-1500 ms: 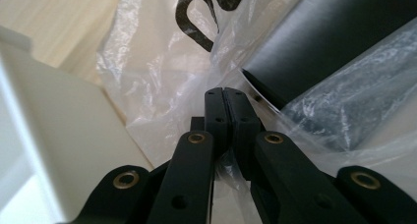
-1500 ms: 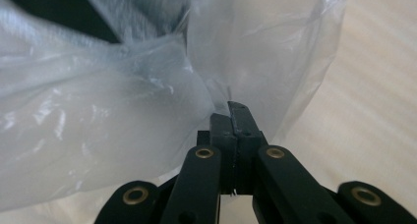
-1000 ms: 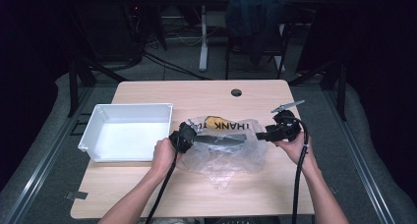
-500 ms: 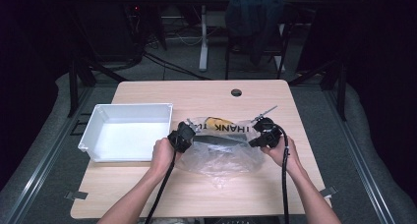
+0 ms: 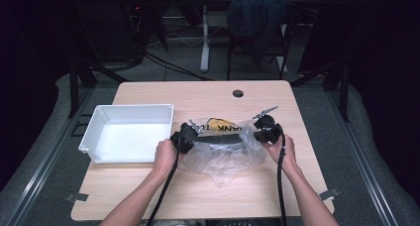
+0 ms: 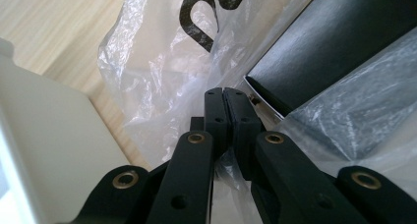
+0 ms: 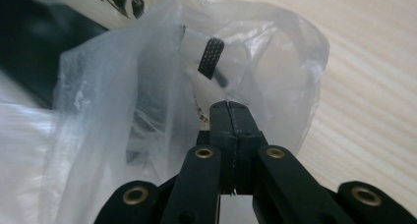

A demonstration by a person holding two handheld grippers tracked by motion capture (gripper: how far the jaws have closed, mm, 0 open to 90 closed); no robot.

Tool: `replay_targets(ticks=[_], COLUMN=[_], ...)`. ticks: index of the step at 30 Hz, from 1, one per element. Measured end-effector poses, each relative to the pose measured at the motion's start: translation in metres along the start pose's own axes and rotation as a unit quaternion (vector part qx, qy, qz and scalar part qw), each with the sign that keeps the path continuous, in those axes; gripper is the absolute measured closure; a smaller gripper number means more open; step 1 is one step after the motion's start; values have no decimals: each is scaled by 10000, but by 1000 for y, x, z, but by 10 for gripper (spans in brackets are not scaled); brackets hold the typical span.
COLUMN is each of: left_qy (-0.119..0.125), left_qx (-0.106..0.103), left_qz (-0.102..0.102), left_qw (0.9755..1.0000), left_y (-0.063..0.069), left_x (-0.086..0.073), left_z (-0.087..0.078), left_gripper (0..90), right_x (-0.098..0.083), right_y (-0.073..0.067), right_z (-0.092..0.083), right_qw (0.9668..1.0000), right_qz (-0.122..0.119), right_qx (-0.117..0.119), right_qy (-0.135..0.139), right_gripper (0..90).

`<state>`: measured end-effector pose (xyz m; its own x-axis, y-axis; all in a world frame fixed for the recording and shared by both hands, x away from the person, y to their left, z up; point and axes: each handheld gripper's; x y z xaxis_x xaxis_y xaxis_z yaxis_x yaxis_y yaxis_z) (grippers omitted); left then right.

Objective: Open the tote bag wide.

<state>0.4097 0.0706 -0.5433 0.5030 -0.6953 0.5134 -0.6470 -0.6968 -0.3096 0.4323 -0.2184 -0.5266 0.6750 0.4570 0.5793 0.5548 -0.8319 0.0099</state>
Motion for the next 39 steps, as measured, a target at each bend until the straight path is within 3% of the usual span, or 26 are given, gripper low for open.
replay_targets(ticks=[5, 7, 11, 12, 15, 17, 18, 20, 23, 27, 29, 31, 33, 34, 39], left_qy=[-107, -134, -183, -188, -149, -84, -57, -33, 16, -4, -3, 19, 103, 181, 418], left_qx=[-115, -172, -326, -347, -349, -368, -335, -310, -326, -334, -371, -397, -458, -505, -915], left_qz=[2, 38, 68, 73, -2, -68, -77, -74, -46, -28, -65, -107, -117, -152, -238], left_qw=[9999, 9998, 9993, 9992, 9993, 9993, 9994, 9995, 9995, 9994, 9993, 9992, 9988, 9984, 9946], left_y=[2, 4, 7, 6, 2, -2, -4, -6, -9, -11, -14, -18, -21, -22, -20], left_x=[-1, -1, -2, -2, -2, -1, 0, 3, 7, 10, 11, 12, 13, 13, 15], left_z=[4, 4, 3, 2, -4, -10, -15, -22, -32, -39, -42, -47, -55, -60, -80], left_gripper=[886, 885, 832, 799, 696, 629, 608, 554, 515, 461, 438, 412, 403, 402, 373], right_x=[-6, -8, -16, -17, -21, -22, -21, -19, -16, -11, -8, -6, -8, -9, -6], right_y=[3, 5, 7, 8, 13, 19, 22, 27, 31, 23, 19, 16, 17, 19, 26], right_z=[12, 11, 7, 5, -4, -17, -24, -42, -67, -89, -94, -91, -85, -85, -115], right_qw=[9992, 9980, 9967, 9962, 9960, 9966, 9967, 9970, 9953, 9939, 9938, 9963, 9962, 9961, 9898], right_qz=[11, 4, 66, -35, 60, 245, 226, 418, 544, 475, 438, 422, 472, 523, 678], right_qx=[88, 200, 354, 359, 449, 578, 596, 638, 726, 747, 738, 552, 562, 495, 645], right_qy=[-378, -607, -729, -791, -775, -524, -493, -109, 339, 656, 709, 500, 474, 517, 1071], right_gripper=[900, 900, 900, 876, 699, 607, 567, 487, 432, 400, 420, 419, 410, 401, 382])
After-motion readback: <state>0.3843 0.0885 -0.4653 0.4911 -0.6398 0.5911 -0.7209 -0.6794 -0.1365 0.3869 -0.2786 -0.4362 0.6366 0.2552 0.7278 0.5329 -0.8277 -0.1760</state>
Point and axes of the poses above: each handheld gripper's, and its own axes: z roughly forward along the jaws, x roughly out of its top, y roughly to its right, and after that the axes turned 3 degrees about y, right-handed
